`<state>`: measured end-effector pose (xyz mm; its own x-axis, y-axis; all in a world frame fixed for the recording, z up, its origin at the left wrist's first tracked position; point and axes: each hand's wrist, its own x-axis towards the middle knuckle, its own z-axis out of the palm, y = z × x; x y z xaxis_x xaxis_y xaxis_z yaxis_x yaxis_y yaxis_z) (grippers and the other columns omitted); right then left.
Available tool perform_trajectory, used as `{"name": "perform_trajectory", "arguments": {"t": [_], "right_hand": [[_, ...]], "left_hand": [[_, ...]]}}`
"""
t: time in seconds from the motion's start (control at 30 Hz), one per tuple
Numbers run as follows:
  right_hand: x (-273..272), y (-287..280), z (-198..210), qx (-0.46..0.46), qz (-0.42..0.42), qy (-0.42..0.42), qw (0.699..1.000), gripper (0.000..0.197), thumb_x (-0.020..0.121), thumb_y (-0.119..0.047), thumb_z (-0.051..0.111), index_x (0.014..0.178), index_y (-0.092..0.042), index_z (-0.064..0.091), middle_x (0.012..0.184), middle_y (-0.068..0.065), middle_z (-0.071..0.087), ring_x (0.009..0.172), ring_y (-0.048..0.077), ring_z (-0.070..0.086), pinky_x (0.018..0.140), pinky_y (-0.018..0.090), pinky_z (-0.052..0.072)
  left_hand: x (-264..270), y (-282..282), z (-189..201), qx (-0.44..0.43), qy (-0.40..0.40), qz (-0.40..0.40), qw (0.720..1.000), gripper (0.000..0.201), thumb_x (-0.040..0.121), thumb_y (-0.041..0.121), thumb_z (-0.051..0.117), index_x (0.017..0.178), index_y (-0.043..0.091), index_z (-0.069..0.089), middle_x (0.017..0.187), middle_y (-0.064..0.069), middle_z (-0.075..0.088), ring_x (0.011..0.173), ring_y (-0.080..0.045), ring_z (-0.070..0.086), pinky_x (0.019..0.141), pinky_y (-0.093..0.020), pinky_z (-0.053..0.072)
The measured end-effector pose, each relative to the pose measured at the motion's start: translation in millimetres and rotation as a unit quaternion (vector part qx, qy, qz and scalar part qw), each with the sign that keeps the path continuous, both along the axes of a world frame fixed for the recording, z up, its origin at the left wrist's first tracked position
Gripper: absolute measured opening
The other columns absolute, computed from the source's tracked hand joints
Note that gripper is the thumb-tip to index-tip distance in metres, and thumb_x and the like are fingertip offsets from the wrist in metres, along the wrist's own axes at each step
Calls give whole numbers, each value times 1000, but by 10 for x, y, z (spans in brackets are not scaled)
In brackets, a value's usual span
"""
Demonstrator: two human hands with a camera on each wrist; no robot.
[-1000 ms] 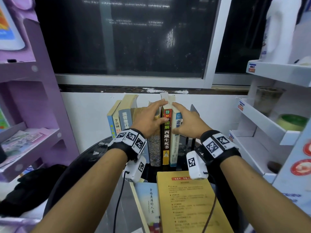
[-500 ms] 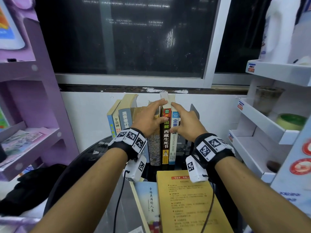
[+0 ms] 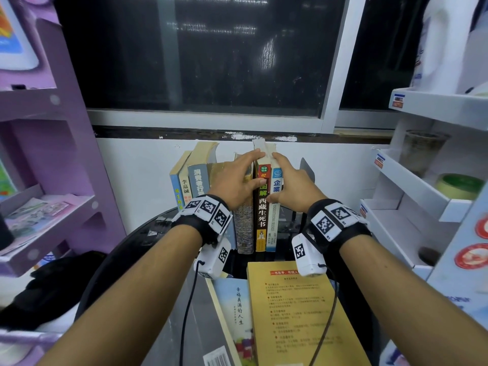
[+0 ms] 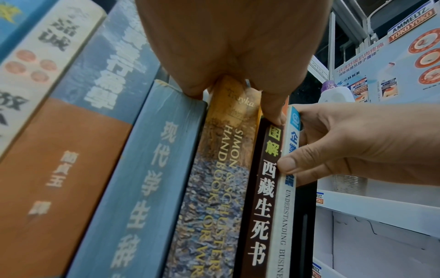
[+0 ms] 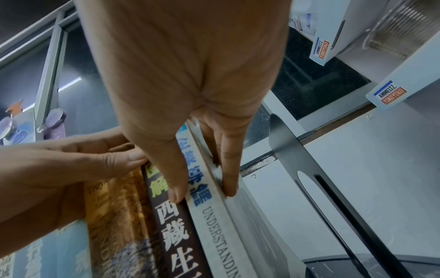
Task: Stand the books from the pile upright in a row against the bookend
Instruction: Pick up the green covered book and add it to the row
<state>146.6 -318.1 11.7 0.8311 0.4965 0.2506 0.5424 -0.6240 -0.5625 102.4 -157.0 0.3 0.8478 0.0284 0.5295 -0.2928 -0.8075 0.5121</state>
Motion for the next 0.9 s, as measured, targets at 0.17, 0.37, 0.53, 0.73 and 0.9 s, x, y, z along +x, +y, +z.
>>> {"name": "perform_trajectory", "arguments": {"t": [0.17, 0.37, 0.53, 0.73, 0.9], "right_hand": [[-70, -41, 2, 35, 5, 10, 999, 96, 81, -12, 76, 151, -25, 11, 112, 8, 63, 91, 18, 64, 75, 29, 55], [-166, -92, 15, 50, 7, 26, 998, 90, 83, -13, 73, 150, -24, 14, 121, 8, 62, 94, 19, 67, 75, 29, 55], [-364, -212, 74, 63, 8, 42, 997, 86, 86, -11, 70, 151, -23, 15, 137, 8, 53, 97, 14, 58, 80, 29, 50], [-656, -348, 86, 50, -7, 47, 998, 86, 87, -16, 70, 153, -22, 14, 147, 10, 43, 126, 22, 51, 89, 28, 44], [-884, -395, 8, 21, -6, 61, 998, 82, 87, -23, 70, 152, -22, 19, 149, 8, 42, 125, 23, 51, 96, 31, 44]], "left_hand": [[-45, -36, 34, -31, 11, -7, 999, 58, 89, 23, 64, 141, 30, 39, 146, 4, 44, 130, -16, 45, 106, -37, 40], [-155, -30, 21, -44, 15, -34, 998, 58, 88, 19, 64, 141, 25, 40, 146, 1, 42, 130, -17, 43, 106, -46, 41], [-344, -42, 18, -25, 15, -16, 999, 59, 90, 23, 63, 144, 26, 38, 154, 3, 32, 140, -17, 30, 115, -46, 29], [-715, -55, 22, 8, 9, -8, 1000, 58, 92, 24, 61, 145, 24, 37, 156, 4, 26, 143, -12, 22, 115, -32, 18], [-1009, -19, -73, 20, 15, 4, 1000, 55, 93, 25, 60, 143, 23, 39, 156, 3, 28, 143, -15, 24, 113, -26, 16]]}}
